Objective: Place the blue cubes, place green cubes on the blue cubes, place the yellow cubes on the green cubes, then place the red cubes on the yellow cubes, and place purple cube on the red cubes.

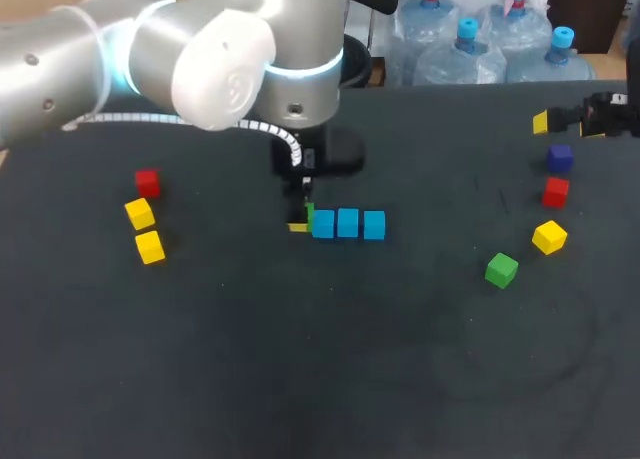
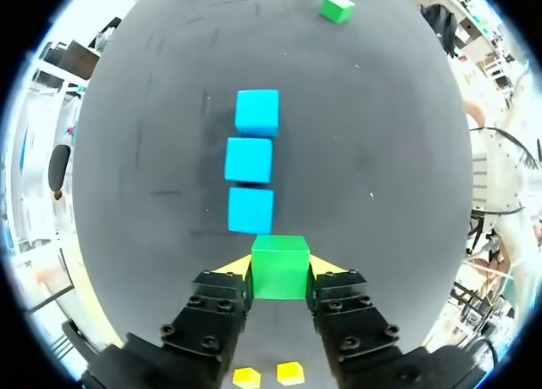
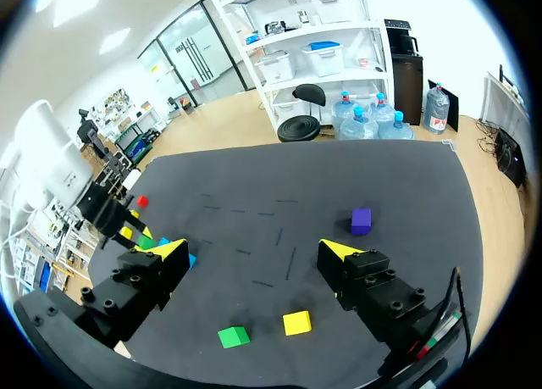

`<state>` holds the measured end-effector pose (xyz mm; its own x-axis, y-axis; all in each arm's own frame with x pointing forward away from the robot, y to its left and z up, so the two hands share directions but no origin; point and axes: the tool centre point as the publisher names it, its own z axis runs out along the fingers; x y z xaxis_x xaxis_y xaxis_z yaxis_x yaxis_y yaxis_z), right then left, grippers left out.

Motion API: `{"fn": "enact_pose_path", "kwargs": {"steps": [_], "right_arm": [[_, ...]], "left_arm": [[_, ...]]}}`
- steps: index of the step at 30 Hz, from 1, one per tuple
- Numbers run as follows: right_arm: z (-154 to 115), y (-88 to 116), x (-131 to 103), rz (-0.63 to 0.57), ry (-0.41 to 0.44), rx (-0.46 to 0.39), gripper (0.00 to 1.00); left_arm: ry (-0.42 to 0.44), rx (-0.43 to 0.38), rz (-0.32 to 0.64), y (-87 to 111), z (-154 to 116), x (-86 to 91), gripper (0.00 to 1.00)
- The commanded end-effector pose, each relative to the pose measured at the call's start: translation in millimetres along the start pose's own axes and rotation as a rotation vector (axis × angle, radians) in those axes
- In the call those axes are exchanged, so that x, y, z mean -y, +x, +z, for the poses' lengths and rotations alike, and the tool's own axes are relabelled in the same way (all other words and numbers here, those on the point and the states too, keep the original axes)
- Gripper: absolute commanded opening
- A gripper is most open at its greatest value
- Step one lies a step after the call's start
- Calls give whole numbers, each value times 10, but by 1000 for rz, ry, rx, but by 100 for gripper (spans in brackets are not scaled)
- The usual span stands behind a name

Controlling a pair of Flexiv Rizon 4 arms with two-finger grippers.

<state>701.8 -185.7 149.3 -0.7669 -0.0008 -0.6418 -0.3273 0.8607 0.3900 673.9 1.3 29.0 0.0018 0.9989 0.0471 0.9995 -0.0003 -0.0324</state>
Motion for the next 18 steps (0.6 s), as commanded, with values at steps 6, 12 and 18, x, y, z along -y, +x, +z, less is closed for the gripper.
{"fn": "enact_pose_path", "kwargs": {"steps": [6,12,18], "right_arm": [[-6,2,-3,0,2,0,100],[-6,2,-3,0,2,0,100],[-6,2,-3,0,2,0,100]], "left_arm": [[5,16,-12,-69,-26,-85,0],[0,25,-10,-104,-13,-115,0],[0,31,-1,-191,16,-136,0]]}}
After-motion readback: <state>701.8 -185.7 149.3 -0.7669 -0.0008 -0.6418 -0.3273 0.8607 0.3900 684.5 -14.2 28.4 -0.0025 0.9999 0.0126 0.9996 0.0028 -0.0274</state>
